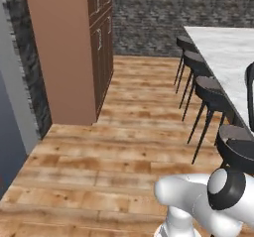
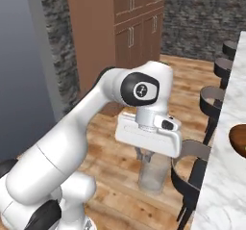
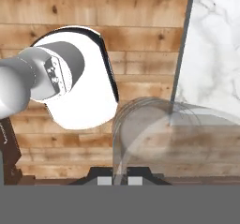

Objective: There is a bowl on the dining counter. Grab a lemon wedge from the fridge and place it in the bowl. Then get the liquor bottle and glass cup from the cabinet and place them next to the bowl.

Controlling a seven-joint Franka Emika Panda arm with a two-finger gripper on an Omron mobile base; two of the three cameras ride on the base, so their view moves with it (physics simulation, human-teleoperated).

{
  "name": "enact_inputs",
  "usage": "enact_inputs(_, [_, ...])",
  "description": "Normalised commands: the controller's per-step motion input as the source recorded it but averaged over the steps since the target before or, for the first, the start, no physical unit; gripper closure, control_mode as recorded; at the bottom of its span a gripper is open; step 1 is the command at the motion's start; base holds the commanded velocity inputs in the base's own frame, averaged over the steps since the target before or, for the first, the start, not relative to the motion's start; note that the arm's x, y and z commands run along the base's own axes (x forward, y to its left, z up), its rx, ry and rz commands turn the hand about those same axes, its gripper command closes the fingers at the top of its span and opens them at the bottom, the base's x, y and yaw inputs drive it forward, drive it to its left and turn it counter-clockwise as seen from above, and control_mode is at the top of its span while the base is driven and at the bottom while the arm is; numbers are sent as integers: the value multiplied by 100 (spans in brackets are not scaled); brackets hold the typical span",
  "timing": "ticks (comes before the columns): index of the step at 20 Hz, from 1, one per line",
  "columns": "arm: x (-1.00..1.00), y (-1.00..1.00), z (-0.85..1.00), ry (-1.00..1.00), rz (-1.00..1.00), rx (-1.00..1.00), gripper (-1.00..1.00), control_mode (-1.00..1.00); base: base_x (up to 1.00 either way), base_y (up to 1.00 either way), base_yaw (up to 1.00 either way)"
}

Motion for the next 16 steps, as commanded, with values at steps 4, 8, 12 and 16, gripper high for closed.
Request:
enact_inputs(4, [0, 0, 0, 0, 0, 0, 100, 100, 99, 0, -39])
enact_inputs(8, [0, 0, 0, 0, 0, 0, 100, 100, 73, 0, -36])
enact_inputs(12, [0, 0, 0, 0, 0, 0, 100, 100, 55, -8, -46])
enact_inputs(16, [0, 0, 0, 0, 0, 0, 100, 100, 21, 6, -69])
